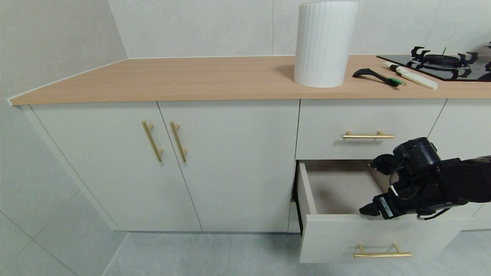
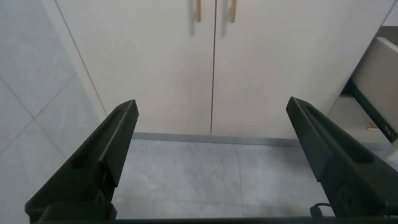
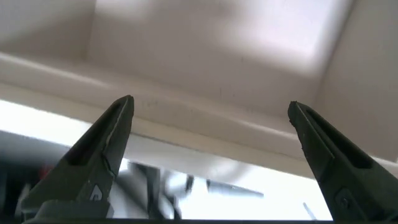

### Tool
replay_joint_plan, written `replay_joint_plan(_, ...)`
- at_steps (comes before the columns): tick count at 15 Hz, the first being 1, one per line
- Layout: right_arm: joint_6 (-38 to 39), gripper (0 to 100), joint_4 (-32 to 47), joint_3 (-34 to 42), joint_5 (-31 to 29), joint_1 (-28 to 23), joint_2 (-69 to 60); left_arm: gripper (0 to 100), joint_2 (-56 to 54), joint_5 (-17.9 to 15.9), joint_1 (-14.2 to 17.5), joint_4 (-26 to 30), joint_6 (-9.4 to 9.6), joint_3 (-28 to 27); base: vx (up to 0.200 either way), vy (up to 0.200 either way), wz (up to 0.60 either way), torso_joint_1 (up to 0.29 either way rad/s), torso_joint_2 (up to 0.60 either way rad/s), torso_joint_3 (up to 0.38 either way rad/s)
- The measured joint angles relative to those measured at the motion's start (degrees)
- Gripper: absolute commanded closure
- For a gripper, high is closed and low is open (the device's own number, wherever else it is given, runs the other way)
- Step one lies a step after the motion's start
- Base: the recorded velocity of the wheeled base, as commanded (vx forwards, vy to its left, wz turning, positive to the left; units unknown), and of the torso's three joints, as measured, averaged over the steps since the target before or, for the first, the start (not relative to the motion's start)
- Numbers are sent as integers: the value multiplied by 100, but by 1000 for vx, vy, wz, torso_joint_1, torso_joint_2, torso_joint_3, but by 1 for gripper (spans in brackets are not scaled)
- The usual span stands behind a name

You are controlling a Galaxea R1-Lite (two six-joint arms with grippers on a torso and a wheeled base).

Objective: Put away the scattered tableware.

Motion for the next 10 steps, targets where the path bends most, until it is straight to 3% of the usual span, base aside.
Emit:
replay_joint_plan(6,-5,0,1829,-621,-48,212,-191,0,0,0,0,0,0,0,0,0,0,0,0,0)
replay_joint_plan(10,-7,0,2431,-767,-167,455,-199,0,0,0,0,0,2,0,0,0,0,0,0,0)
